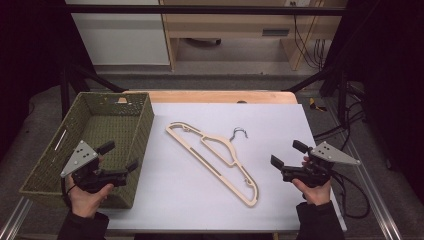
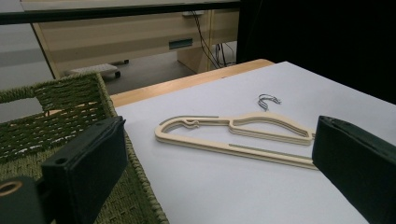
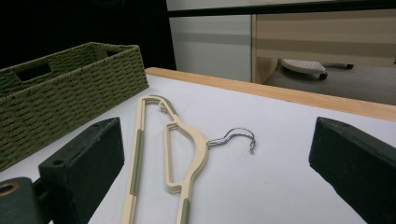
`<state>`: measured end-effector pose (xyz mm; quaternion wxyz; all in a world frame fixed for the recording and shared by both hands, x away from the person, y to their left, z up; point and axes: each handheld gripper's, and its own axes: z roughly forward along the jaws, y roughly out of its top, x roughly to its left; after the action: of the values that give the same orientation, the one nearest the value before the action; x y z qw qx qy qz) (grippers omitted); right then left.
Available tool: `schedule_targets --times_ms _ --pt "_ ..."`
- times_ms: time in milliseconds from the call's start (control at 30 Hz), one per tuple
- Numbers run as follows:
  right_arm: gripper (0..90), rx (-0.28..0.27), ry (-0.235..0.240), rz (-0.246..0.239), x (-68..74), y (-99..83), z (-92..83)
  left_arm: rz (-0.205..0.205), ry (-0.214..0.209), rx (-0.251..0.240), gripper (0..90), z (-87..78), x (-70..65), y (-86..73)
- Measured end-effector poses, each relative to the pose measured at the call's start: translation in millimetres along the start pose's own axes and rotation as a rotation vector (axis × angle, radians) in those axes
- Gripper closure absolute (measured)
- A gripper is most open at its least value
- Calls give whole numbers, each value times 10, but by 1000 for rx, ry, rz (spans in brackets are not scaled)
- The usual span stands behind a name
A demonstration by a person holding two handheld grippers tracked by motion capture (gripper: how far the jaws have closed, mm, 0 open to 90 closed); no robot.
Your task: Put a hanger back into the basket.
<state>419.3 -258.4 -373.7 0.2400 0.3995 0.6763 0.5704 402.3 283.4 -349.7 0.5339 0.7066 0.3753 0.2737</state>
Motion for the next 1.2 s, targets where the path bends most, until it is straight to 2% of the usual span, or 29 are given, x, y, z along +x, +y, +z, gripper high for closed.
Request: schedule_targets --times_ms 167,200,500,533,633,700,733,867,900,1000,1133,1167,1200 --pt "67 12 -7 -1 17 0 23 -1 -7 5 36 18 -21 -9" --pt "79 38 -9 -11 31 -5 55 7 -8 10 36 32 -29 -12" --pt "115 134 6 -18 125 -106 366 18 -13 26 36 68 -53 -12" --pt "122 166 9 -30 133 -143 437 17 -14 28 36 76 -50 -14" --pt "133 192 4 -30 145 -182 514 18 -13 29 36 79 -50 -15" --pt "149 243 7 -40 162 -247 624 18 -13 29 36 79 -50 -15" --pt "149 243 7 -40 162 -247 624 19 -12 28 36 77 -49 -13" --pt "206 324 3 -40 187 -365 796 21 -8 27 37 72 -47 -13" --pt "206 324 3 -40 187 -365 796 21 -8 27 37 72 -47 -13" --pt "259 399 -1 -57 203 -481 929 19 -5 29 37 73 -45 -11" --pt "324 459 17 -66 212 -580 1029 17 -4 29 38 78 -41 -14" --pt "324 459 17 -66 212 -580 1029 17 -4 29 38 78 -41 -14" --pt "365 481 9 -63 220 -618 1067 18 -2 30 38 77 -41 -15"
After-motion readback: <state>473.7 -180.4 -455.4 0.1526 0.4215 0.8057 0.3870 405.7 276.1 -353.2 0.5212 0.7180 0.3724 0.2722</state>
